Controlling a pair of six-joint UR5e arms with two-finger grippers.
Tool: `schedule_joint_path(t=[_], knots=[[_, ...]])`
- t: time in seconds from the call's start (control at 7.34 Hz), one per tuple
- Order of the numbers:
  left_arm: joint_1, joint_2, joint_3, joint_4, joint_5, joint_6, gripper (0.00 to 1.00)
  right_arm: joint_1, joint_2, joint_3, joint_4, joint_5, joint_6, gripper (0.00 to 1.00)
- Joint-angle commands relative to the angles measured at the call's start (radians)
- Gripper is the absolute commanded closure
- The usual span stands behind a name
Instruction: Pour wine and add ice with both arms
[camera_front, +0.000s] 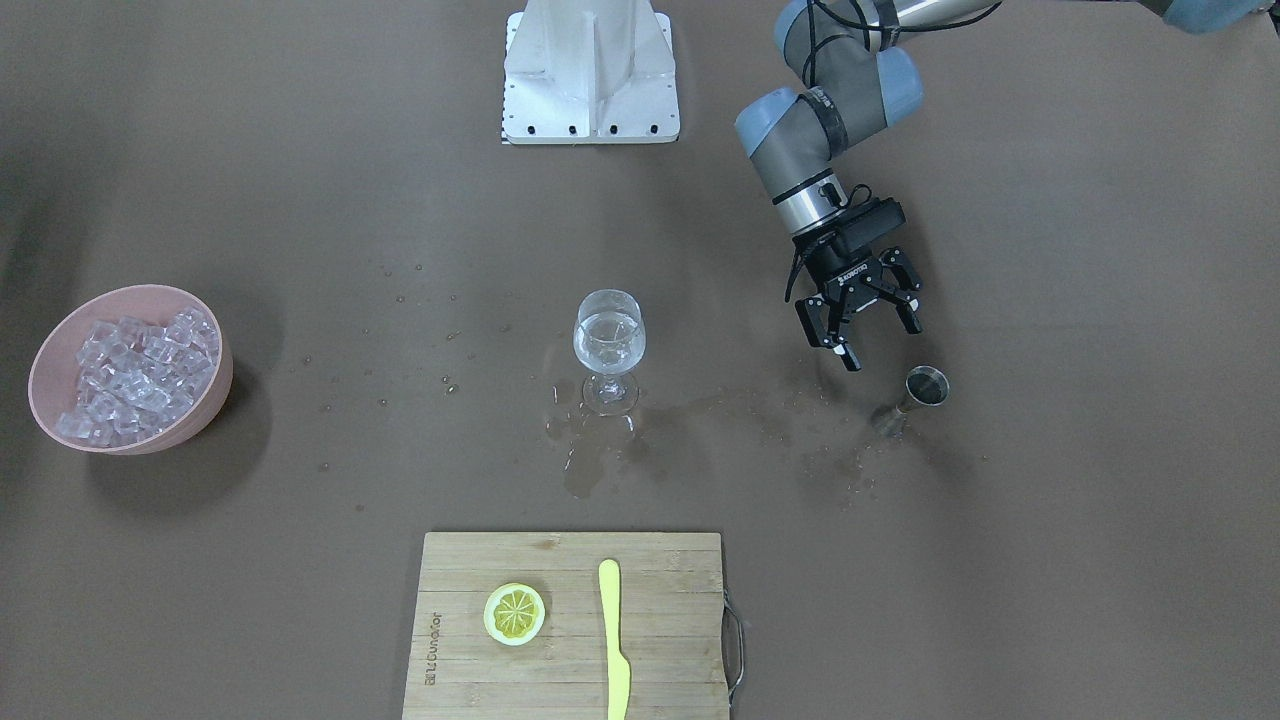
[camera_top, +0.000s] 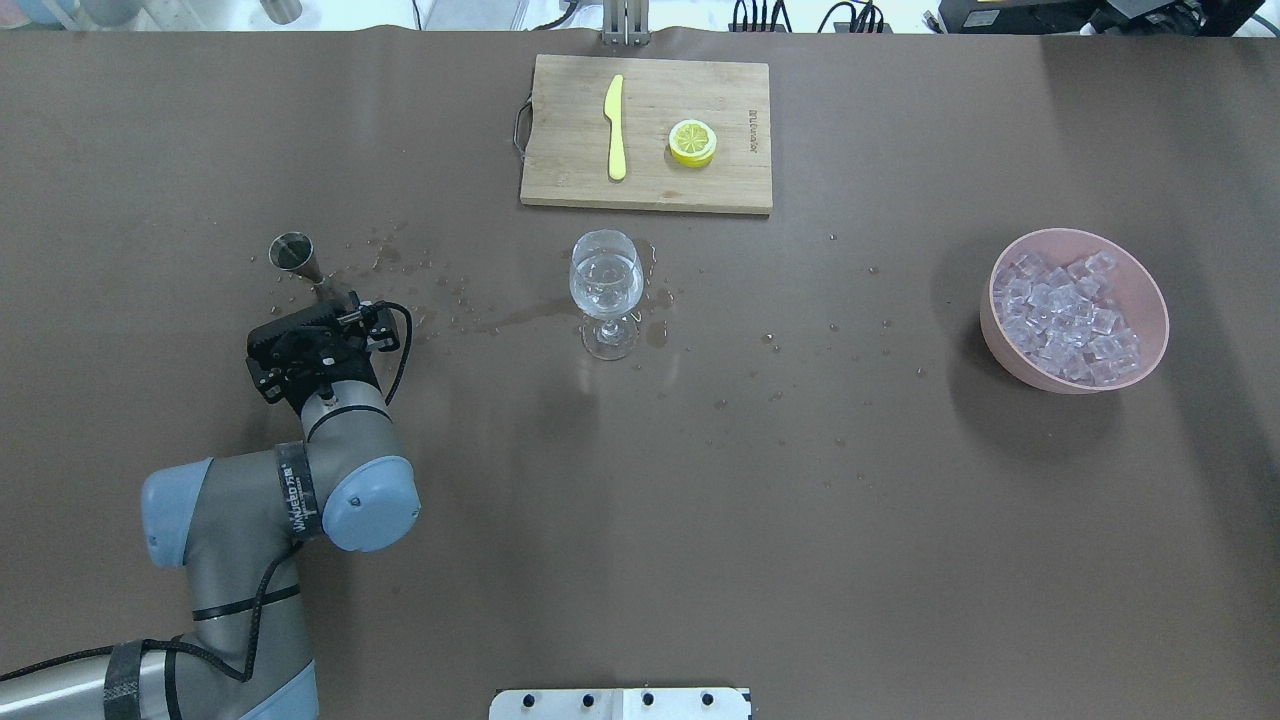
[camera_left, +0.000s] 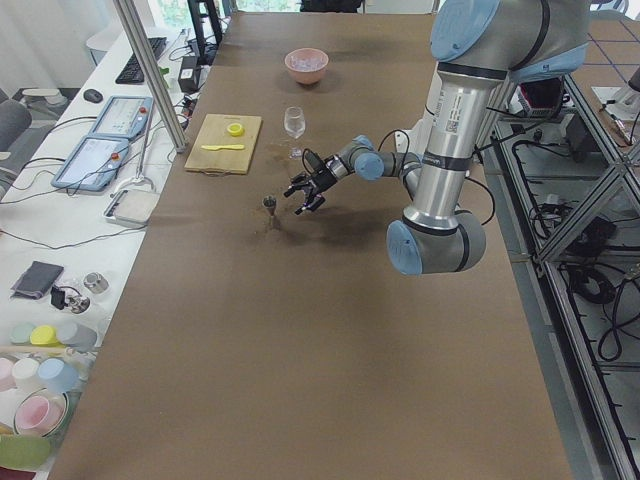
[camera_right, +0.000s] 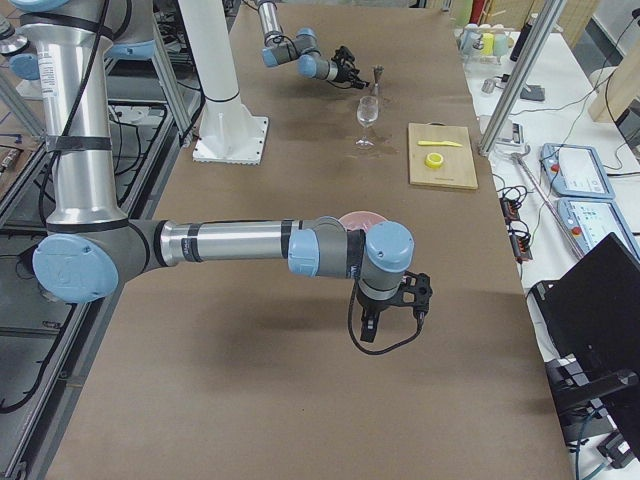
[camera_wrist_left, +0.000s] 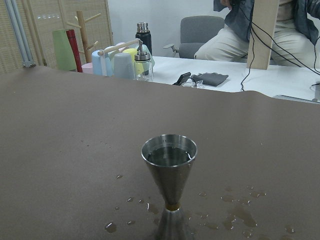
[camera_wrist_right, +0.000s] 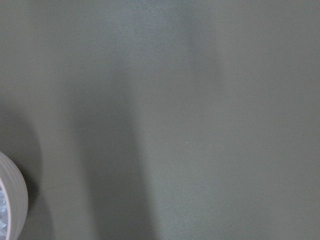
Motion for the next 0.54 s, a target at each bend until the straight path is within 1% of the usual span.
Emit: schedule_joint_path(t=[0.0,0.27,0.41], knots=[[-0.002,-0.003,0.03,-0.002,0.019,-0.004,0.02,-0.003,0.0,-0.002,0.0,-0.004,0.0,0.0],[-0.013,-0.005,0.053,-0.003,0.02,-0.004,0.02,-0.003,0.0,-0.004,0.0,-0.004,0.0,0.0],[-0.033,-0.011,0.075,-0.035,0.019,-0.004,0.02,-0.003,0.002,-0.002,0.0,-0.002,0.0,0.0]])
